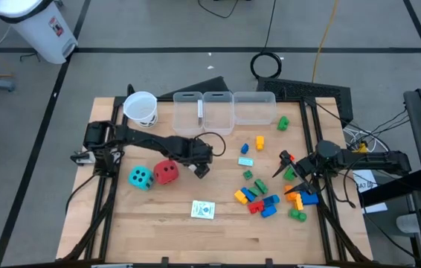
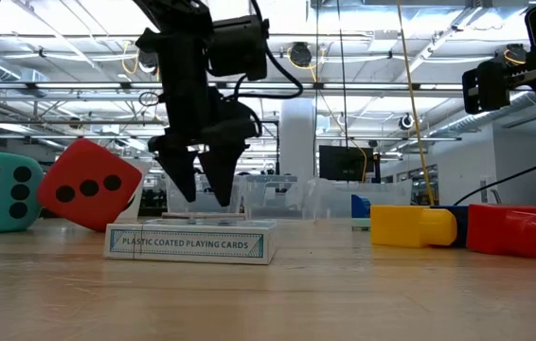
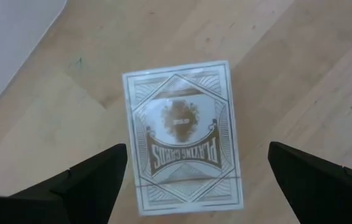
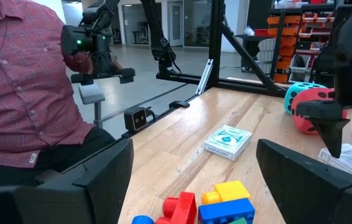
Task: Pick & Place Toys
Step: Put the brown deck of cards into the left transparent bin
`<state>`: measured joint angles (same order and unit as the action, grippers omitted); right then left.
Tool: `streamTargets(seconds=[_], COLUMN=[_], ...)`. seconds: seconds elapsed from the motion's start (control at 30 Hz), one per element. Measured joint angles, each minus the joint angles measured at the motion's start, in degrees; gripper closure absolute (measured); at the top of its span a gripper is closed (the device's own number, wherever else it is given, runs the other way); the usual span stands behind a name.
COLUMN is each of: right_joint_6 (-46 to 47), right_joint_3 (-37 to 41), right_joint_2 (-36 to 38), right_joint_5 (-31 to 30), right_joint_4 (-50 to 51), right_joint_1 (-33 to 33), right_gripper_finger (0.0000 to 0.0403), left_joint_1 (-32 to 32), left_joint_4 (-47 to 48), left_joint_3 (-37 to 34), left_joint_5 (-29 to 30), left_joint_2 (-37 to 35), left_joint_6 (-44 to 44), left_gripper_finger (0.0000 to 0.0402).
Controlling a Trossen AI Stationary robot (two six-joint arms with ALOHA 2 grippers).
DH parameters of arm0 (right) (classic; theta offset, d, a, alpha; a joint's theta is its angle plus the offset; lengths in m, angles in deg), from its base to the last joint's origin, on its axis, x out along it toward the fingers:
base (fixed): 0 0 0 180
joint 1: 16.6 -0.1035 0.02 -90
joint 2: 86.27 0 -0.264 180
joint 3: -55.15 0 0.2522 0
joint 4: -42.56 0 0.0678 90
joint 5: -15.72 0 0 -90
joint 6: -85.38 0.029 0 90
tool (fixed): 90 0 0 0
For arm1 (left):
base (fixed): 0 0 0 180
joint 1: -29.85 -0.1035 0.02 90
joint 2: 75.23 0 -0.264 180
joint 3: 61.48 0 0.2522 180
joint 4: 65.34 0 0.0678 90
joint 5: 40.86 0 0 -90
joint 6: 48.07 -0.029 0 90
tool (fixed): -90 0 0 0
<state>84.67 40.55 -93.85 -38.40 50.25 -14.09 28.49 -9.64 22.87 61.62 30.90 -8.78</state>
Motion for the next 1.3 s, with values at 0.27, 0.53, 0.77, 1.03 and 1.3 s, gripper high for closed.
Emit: streamTargets(seconds=[0.27,0.53,0.77,1.03,1.3], right_joint_6=[0.01,0.0,0.02,0.02,0.0], right_joint_3=[-0.01,0.0,-0.02,-0.02,-0.02], right_joint_2=[0.0,-0.02,-0.02,-0.02,-0.02], right_joint_5=[0.01,0.0,0.0,0.0,0.0], right_joint_4=[0.0,0.0,-0.03,-0.05,-0.07], right_joint_1=[0.02,0.02,0.02,0.02,0.02], right_gripper_finger=[0.0088,0.0088,0.0088,0.0089,0.0089], left_joint_1=[-2.07,-2.33,-2.78,-2.9,-4.3], left_joint_4=[-0.08,-1.78,-2.26,-1.3,2.1], left_joint_3=[0.01,0.34,0.26,-0.2,-0.15], left_joint_5=[-1.62,-4.82,-5.41,-5.38,-5.1], left_joint_2=[0.65,5.92,7.27,3.37,-4.81], left_joint_6=[-0.15,-1.41,-2.14,-1.68,-1.43], left_gripper_finger=[0.0007,0.0007,0.0014,0.0094,0.0094])
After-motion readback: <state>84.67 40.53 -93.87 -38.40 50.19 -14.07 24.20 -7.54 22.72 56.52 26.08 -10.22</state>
